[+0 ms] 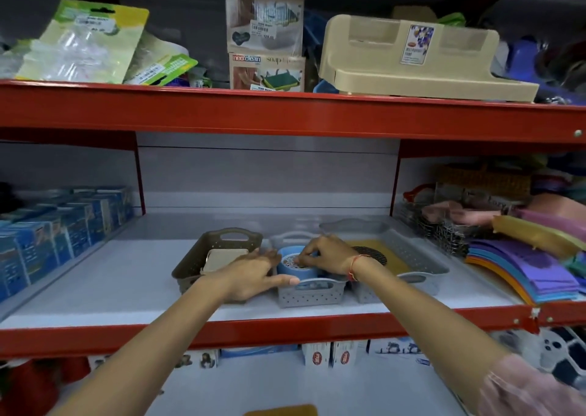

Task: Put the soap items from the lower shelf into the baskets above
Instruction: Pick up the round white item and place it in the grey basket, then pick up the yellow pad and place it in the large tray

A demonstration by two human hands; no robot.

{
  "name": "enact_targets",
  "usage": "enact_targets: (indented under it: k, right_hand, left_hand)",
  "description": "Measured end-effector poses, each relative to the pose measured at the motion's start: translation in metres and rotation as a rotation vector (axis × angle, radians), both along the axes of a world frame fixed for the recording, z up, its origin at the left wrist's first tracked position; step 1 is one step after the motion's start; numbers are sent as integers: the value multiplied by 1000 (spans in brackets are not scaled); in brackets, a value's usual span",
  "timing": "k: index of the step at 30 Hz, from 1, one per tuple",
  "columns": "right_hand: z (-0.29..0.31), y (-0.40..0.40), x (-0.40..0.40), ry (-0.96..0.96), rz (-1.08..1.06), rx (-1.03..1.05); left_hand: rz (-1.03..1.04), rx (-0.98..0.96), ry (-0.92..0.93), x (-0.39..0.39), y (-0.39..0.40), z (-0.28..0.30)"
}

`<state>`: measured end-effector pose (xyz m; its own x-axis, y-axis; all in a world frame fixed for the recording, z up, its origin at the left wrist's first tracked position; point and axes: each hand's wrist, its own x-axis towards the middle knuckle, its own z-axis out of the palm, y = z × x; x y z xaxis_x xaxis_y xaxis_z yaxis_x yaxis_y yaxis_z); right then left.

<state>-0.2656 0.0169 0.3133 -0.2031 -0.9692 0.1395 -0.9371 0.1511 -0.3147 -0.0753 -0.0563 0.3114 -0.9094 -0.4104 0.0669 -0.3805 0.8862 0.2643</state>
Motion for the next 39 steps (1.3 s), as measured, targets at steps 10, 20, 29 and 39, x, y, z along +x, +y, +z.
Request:
enact_targets:
  k: [10,20,29,39]
  right_hand:
    - [4,28,30,25,-35,-333]
    - [-68,114,105,-202,34,-917]
    - [-223,123,94,-366,-105,-277]
    - [-313,120,67,-459,-314,392]
  left_hand:
    - [22,-87,220,10,14,-2]
    - [-53,-181,933,53,84,-79]
    - [331,227,470,71,97,-224]
    - [781,488,-310,56,92,-322]
